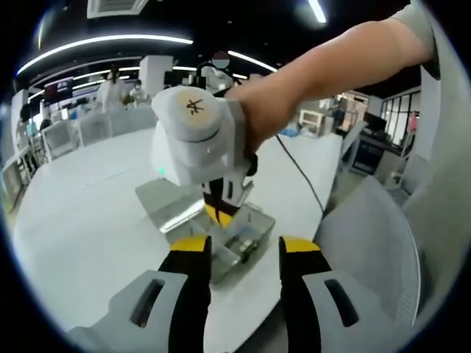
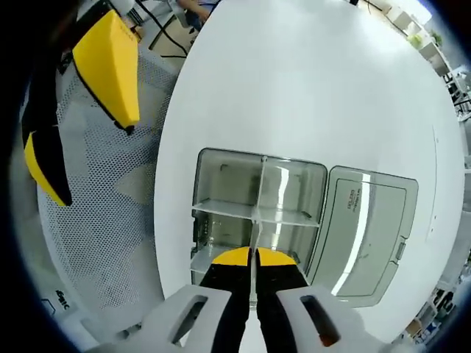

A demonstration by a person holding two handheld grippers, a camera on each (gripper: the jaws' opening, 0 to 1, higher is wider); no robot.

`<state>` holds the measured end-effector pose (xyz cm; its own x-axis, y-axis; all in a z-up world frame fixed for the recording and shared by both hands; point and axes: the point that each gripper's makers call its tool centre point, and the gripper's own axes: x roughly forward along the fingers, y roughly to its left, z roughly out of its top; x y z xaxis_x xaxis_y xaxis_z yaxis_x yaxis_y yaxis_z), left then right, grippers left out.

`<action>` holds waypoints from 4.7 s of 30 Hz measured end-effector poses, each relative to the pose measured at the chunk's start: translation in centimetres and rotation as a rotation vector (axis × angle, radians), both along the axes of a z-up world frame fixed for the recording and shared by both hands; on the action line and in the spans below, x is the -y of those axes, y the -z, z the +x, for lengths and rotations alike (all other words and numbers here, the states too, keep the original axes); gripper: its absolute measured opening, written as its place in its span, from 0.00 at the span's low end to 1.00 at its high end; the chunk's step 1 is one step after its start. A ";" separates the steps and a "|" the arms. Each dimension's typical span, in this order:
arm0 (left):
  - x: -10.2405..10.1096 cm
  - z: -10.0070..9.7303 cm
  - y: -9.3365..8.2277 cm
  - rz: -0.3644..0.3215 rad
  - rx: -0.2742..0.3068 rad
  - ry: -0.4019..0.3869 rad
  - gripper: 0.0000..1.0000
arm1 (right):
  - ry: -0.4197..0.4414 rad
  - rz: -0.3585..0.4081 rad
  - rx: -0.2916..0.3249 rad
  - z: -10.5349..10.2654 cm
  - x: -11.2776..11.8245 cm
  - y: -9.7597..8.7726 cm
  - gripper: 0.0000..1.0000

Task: Insert the divider into the dual guide fixture by aligning both edges with the guide slots and pushing it downward to the bottom, including one-sided entry, uneven engagement, binding, and posture correction.

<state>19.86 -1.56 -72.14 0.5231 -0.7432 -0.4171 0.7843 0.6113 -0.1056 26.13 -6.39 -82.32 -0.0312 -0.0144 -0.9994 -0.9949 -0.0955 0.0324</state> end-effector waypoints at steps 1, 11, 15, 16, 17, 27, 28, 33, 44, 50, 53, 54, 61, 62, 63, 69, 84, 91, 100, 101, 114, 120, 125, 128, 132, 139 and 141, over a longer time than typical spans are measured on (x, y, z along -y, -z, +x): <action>0.0 0.0 0.0 0.000 0.000 0.001 0.34 | 0.001 0.000 0.000 0.0 0.0 0.1 0.00; 0.4 -0.2 0.0 -0.003 -0.002 0.006 0.34 | 0.013 0.004 0.007 0.3 -0.1 0.7 0.00; 0.5 -0.3 0.1 -0.006 -0.005 0.006 0.34 | 0.018 0.006 0.008 0.3 -0.1 0.7 0.00; 0.6 -0.3 0.1 -0.005 -0.005 0.009 0.34 | 0.021 0.006 0.006 0.3 -0.1 0.7 0.00; 0.6 -0.4 0.1 -0.005 -0.006 0.011 0.34 | 0.022 0.007 0.005 0.3 -0.1 0.8 0.00; 1.0 -0.5 0.6 -0.013 -0.020 0.019 0.34 | 0.038 0.012 0.000 0.0 -0.1 0.9 0.00; 1.1 -0.4 0.8 -0.015 -0.026 0.022 0.34 | 0.039 0.012 0.000 -0.1 -0.1 0.9 0.00; 2.7 -0.5 1.7 -0.017 -0.049 0.055 0.34 | 0.042 0.012 -0.005 -0.2 -0.1 1.0 0.00; 6.2 -0.6 3.1 -0.013 -0.085 0.128 0.35 | 0.056 0.019 -0.020 -0.3 -0.2 1.1 0.00; 7.8 0.2 3.8 -0.051 -0.107 0.135 0.36 | 0.063 0.021 -0.024 -0.2 -0.2 1.2 0.00; 8.4 0.4 4.2 -0.066 -0.118 0.130 0.36 | 0.068 0.025 -0.026 -0.2 -0.2 1.2 0.00; 8.7 0.4 4.4 -0.072 -0.126 0.132 0.36 | 0.068 0.025 -0.025 -0.2 -0.2 1.2 0.00; 10.1 0.3 5.1 -0.073 -0.147 0.149 0.37 | 0.073 0.029 -0.031 -0.1 -0.1 1.1 0.00; 10.3 0.3 5.2 -0.073 -0.150 0.150 0.37 | 0.074 0.030 -0.031 -0.1 -0.1 1.1 0.00; 10.4 0.3 5.3 -0.072 -0.151 0.151 0.37 | 0.073 0.030 -0.031 -0.1 -0.1 1.1 0.00; 10.6 0.3 5.9 -0.056 -0.168 0.160 0.37 | 0.073 0.031 -0.034 -0.1 -0.1 1.1 0.00; 10.9 0.2 7.4 -0.014 -0.191 0.164 0.39 | 0.078 0.033 -0.035 -0.1 0.0 0.9 0.00; 10.7 0.2 7.8 -0.017 -0.195 0.166 0.36 | 0.074 0.031 -0.039 0.0 -0.2 1.1 0.00; 10.0 0.5 8.1 -0.023 -0.197 0.135 0.16 | 0.063 0.030 -0.042 -0.1 -0.2 1.0 0.00; 9.9 0.6 8.2 -0.021 -0.197 0.130 0.14 | 0.061 0.030 -0.042 -0.1 -0.2 1.0 0.00; 9.2 1.3 8.8 -0.033 -0.205 0.082 0.05 | 0.057 0.024 -0.037 -0.3 -0.1 0.8 0.00; 9.0 1.6 8.8 -0.029 -0.207 0.054 0.00 | 0.056 0.022 -0.032 -0.3 -0.1 0.7 0.00; 9.0 1.8 9.0 -0.030 -0.210 0.046 0.00 | 0.069 0.023 -0.034 -0.2 -0.2 0.3 0.00; 8.9 1.8 9.0 -0.028 -0.209 0.047 0.00 | 0.068 0.021 -0.036 0.0 -0.2 0.2 0.00; 9.0 1.7 9.0 -0.034 -0.211 0.045 0.01 | 0.070 0.017 -0.037 -0.2 -0.2 -0.3 0.00; 9.0 1.4 8.8 -0.039 -0.206 0.049 0.06 | 0.051 0.013 -0.021 -0.1 -0.3 -1.0 0.00; 9.0 1.4 8.8 -0.042 -0.210 0.048 0.06 | 0.045 0.011 -0.017 -0.2 -0.2 -1.5 0.00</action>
